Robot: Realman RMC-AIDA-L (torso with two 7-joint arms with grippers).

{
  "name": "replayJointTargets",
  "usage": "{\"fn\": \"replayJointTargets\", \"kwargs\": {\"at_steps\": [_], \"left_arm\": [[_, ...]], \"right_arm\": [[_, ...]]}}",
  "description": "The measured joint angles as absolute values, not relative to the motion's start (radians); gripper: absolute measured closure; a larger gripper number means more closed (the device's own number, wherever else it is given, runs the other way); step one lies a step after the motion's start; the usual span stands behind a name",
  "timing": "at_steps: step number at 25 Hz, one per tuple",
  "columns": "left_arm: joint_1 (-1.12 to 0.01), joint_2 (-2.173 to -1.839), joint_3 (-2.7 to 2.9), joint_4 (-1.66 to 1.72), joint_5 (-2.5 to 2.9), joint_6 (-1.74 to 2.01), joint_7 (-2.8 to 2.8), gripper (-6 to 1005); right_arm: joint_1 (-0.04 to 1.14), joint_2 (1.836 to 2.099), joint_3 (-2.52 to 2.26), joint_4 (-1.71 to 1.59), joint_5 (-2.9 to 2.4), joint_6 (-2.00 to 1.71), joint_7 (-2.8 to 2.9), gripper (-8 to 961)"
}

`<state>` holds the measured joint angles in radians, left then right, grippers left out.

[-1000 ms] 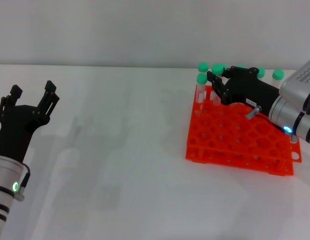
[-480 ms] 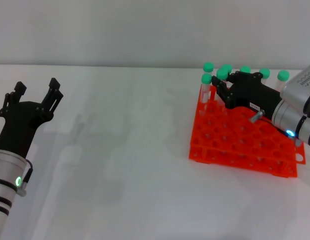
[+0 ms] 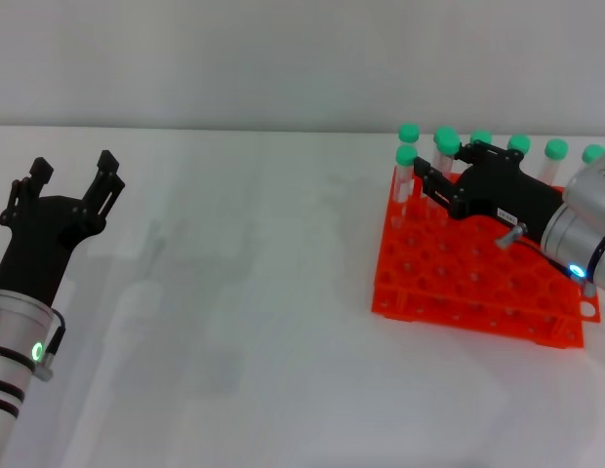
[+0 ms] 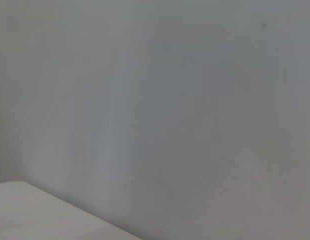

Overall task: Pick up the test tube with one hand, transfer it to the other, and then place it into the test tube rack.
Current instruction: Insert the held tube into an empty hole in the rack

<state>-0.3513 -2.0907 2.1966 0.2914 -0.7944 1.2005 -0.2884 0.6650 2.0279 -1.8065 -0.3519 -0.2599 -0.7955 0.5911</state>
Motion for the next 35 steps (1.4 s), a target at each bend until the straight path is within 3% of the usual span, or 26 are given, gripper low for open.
{"fn": "replayJointTargets", "kwargs": {"at_steps": [7,13,18,35], "left_arm": [[-0.353,-2.090,2.195,0.291,-0.795,1.201,-0.288,108],[-0.356,-2.089,2.195,0.291,-0.795,1.201,-0.288,108],[-0.356,-2.089,2.195,0.291,-0.795,1.201,-0.288,108],[-0.355,-2.085,2.187,0.291,-0.796,1.203,-0.288,108]], "right_arm": [[0.640,2.028,-1.803,-0.369,-0.260,-0.805,0.590,468],[0.640,2.028,-1.809,-0.372,-0.266,-0.799,0.585,215],[0.640,2.028,-1.812,-0.372,-0.271,-0.768,0.561,170],[0.612,2.024,-1.861,-0.537,-0.275,-0.569,0.359,173]]}}
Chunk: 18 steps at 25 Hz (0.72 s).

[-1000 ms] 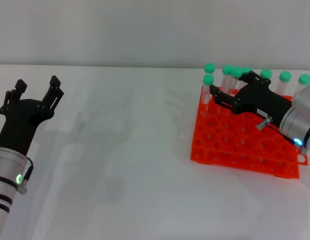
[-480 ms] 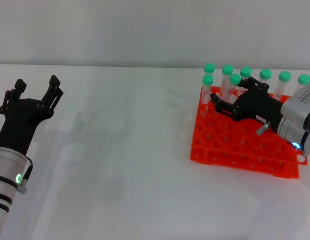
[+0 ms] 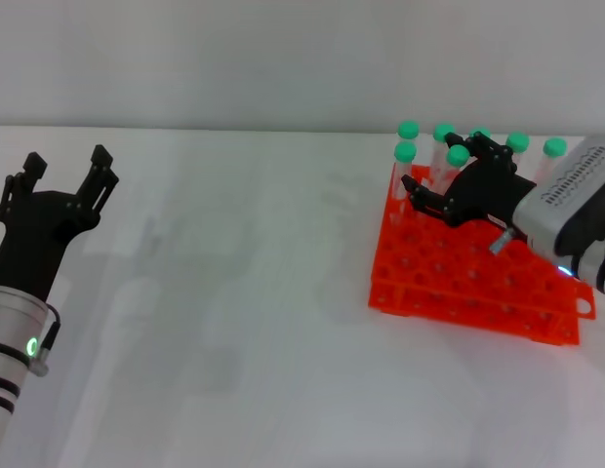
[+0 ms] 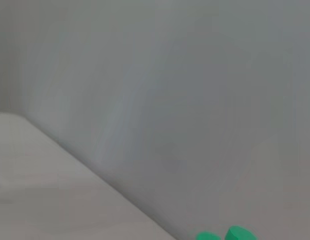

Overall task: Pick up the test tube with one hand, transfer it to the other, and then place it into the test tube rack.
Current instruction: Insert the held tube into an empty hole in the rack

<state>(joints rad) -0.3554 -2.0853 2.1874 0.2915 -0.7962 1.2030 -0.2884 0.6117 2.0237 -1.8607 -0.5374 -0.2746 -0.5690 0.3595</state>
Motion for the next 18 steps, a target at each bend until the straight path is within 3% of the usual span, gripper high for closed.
{"fn": "replayJointTargets", "kwargs": {"at_steps": [18], "left_arm": [[-0.366,-2.083,2.184,0.279,-0.798,1.201,-0.288,109]], "right_arm": [[0.531,2.023,-1.812,-0.599,-0.262,-0.681,0.318,175]]}}
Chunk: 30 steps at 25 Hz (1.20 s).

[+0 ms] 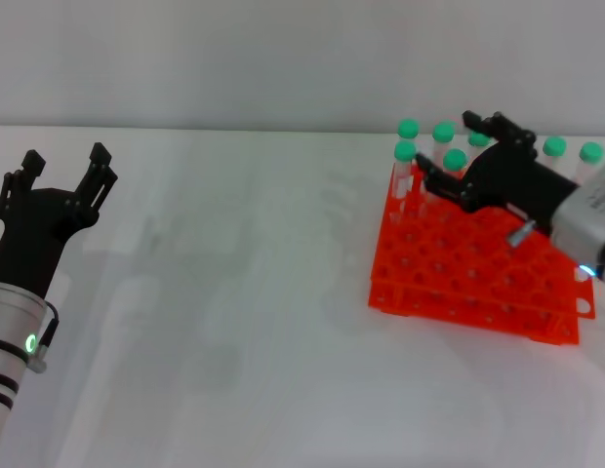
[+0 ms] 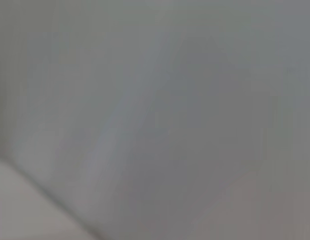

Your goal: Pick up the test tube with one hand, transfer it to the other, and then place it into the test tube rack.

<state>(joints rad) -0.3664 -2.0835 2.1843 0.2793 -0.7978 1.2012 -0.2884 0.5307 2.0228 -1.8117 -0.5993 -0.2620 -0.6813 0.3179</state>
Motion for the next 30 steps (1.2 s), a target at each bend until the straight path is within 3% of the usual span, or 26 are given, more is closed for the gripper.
{"fn": "replayJointTargets", "kwargs": {"at_steps": [12,30], "left_arm": [[-0.365,-2.085,2.184,0.269,-0.798,1.201,-0.288,109],[-0.431,-2.084,2.184,0.230,-0.825,1.200,-0.316,110]], "right_arm": [[0.442,2.022,-1.658,-0.365,0.114,-1.144,0.328,177],[0.433,2.022,-1.656,-0.238,0.312,-1.087,0.328,182]]}}
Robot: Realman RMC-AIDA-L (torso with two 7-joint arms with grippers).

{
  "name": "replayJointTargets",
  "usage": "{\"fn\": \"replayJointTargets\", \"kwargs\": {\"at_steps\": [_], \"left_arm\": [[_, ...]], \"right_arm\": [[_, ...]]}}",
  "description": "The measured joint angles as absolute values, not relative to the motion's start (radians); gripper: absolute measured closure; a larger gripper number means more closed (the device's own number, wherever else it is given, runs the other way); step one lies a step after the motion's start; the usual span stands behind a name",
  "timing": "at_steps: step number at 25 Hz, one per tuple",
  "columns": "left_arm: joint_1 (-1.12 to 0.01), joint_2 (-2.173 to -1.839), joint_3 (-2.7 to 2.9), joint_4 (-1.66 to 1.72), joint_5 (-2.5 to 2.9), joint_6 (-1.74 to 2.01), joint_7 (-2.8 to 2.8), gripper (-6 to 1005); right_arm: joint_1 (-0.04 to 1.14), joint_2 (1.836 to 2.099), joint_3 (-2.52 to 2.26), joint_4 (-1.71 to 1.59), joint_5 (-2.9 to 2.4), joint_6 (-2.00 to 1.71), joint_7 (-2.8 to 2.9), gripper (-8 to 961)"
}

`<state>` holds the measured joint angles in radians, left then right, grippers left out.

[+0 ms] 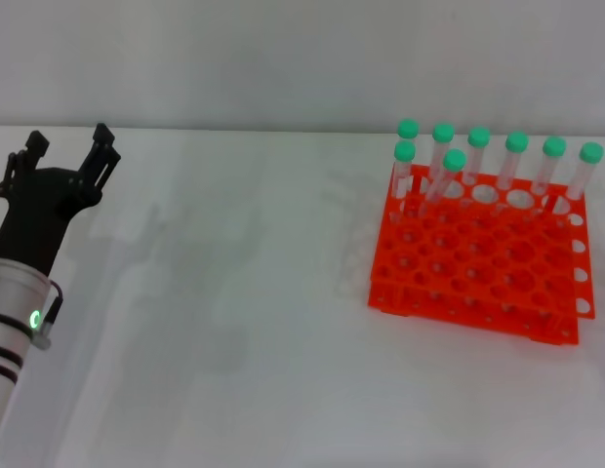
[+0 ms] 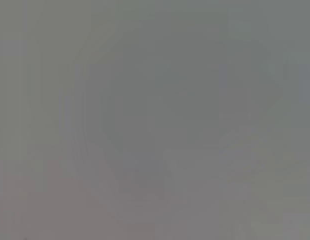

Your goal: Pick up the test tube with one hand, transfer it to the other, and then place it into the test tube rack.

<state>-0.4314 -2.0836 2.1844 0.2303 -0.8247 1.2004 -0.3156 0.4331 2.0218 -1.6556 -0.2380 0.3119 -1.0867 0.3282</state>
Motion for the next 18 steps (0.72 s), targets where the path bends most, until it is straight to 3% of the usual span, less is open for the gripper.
{"fn": "replayJointTargets", "kwargs": {"at_steps": [18], "left_arm": [[-0.475,-2.082,2.183,0.166,-0.930,1.212,-0.350,110]], "right_arm": [[0.431,2.024,-1.654,-0.228,0.348,-1.009,0.325,182]]}}
